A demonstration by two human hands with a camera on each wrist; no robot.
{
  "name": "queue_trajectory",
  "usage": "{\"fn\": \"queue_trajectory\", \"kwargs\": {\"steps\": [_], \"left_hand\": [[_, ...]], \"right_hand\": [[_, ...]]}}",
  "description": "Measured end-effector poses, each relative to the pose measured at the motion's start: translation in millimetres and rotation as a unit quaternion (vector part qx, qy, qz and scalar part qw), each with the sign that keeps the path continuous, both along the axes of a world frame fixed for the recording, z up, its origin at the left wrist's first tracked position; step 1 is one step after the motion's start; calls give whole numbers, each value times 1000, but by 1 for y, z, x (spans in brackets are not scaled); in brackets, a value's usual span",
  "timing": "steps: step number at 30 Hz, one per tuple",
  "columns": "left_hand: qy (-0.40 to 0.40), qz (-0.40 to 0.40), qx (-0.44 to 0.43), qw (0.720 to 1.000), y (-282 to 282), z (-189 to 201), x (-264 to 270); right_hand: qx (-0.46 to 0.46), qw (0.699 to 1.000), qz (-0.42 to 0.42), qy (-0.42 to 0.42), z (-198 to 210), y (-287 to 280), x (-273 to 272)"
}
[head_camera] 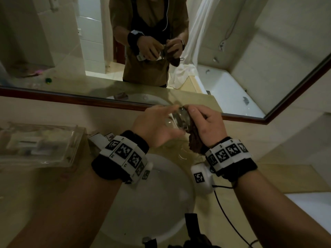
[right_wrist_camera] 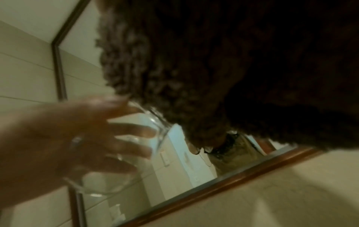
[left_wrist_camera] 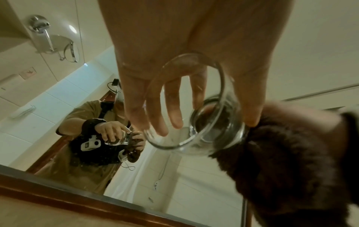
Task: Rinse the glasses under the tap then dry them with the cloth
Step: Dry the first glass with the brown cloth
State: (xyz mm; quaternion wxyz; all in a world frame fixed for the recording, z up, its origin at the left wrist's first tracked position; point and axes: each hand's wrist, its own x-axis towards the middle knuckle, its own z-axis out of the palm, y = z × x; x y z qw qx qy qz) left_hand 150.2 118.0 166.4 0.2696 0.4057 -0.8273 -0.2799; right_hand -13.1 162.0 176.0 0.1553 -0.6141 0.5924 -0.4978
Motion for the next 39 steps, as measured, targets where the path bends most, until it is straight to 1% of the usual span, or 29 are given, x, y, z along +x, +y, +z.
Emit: {"fn": "queue_trajectory", "kwargs": {"steps": [2, 4, 6, 7, 8, 9, 10, 11, 13, 14, 15, 17, 21, 23, 26, 29, 33, 34, 36, 39], "left_hand": [[-1, -29, 0, 1000, 3, 3, -2], [-1, -32, 1, 999, 1, 3, -4], [4, -5, 7, 1000, -6, -2, -3], [25, 19, 21, 999, -9, -4, -2], [72, 43, 51, 995, -11, -7, -1], [143, 64, 100, 983, -11, -8, -1], [218, 79, 160, 960, -10, -8, -3], [284, 85, 222, 929, -7, -5, -5], [381, 75, 323, 863, -1, 2, -11], [419, 69, 351, 835, 1, 6, -13], [446, 63, 364, 815, 3, 10, -15], [475, 54, 367, 798, 4, 12, -17], [501, 8, 384, 775, 6, 15, -20], [492, -1, 383, 782, 4, 16, -19], [432, 11, 345, 833, 2, 16, -15], [422, -3, 304, 854, 4, 20, -14], [414, 15, 268, 870, 4, 27, -13], [420, 19, 257, 870, 4, 26, -13], [440, 19, 243, 864, 4, 27, -10], [452, -6, 249, 857, 7, 32, -9]], "right_hand": [[32, 999, -12, -13, -2, -2, -2], [32, 999, -15, -24, 0, -2, -1], [4, 1000, -9, -19, 6, 2, 2], [-5, 1000, -1, -20, 8, 4, 4], [-8, 1000, 4, -30, 9, 6, 6], [-12, 999, 1, -42, 9, 6, 9], [-20, 998, -11, -52, 8, 4, 12], [-31, 998, -28, -57, 7, 2, 15], [-52, 995, -62, -52, 4, -2, 22], [-66, 994, -75, -47, 3, -2, 26], [-82, 992, -86, -40, 4, -2, 29], [-100, 989, -103, -39, 2, -2, 31], [-49, 990, -103, -86, 2, -5, 26], [-53, 990, -104, -83, 7, -5, 24], [-78, 990, -101, -65, 13, -3, 23], [-87, 990, -111, -28, 16, -2, 23], [-120, 988, -92, -5, 20, 1, 30], [-129, 988, -88, -5, 20, 2, 33], [-137, 987, -87, -9, 21, 2, 36], [-99, 990, -87, -44, 23, -2, 34]]}}
